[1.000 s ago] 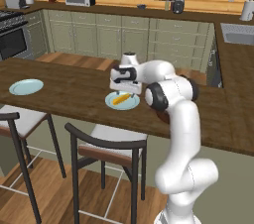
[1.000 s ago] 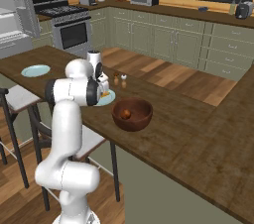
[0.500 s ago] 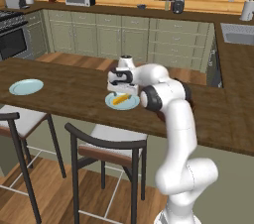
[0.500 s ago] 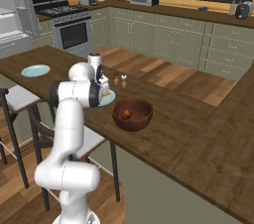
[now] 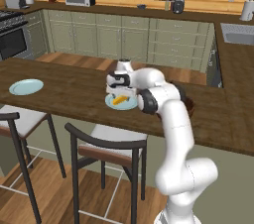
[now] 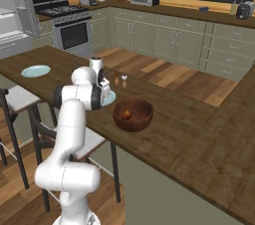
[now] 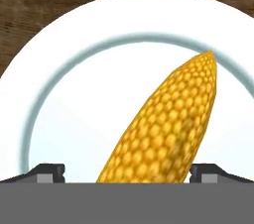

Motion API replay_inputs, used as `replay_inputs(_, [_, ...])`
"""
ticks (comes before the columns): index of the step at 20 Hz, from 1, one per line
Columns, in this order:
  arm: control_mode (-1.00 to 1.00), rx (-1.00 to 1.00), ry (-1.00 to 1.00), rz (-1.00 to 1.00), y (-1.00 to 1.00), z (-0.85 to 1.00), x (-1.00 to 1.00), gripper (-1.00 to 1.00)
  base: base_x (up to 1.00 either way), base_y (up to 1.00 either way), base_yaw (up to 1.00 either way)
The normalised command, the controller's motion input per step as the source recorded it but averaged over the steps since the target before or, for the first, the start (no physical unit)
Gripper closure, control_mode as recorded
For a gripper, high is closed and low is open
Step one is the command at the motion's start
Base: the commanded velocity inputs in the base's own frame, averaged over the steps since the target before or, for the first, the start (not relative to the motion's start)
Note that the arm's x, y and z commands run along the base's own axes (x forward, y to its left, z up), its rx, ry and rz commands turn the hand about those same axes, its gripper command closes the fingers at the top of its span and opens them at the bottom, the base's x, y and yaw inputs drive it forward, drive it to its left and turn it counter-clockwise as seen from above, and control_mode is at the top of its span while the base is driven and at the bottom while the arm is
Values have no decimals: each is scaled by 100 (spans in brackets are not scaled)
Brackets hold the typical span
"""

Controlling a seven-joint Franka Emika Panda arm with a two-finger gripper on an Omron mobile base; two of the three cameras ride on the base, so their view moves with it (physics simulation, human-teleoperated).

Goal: Pick the chicken drumstick and corn from their plates and place them in the bowl. Then put the bowl in the fridge.

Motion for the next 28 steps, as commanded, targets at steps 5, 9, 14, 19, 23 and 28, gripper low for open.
replay_inputs(5, [-100, 0, 1, 0, 0, -37, -1, 100, 0, 0, 0])
replay_inputs(9, [-100, 0, 0, -1, -2, -4, -31, 100, 0, 0, 0])
replay_inputs(14, [-100, 0, 1, -4, -19, 5, -77, 100, 0, 0, 0])
replay_inputs(19, [-100, 0, 0, -2, -39, 67, -100, 100, 0, 0, 0])
replay_inputs(23, [-100, 0, 0, 0, -68, 81, -91, 100, 0, 0, 0])
replay_inputs(28, [-100, 0, -1, 8, -80, 52, -96, 100, 0, 0, 0])
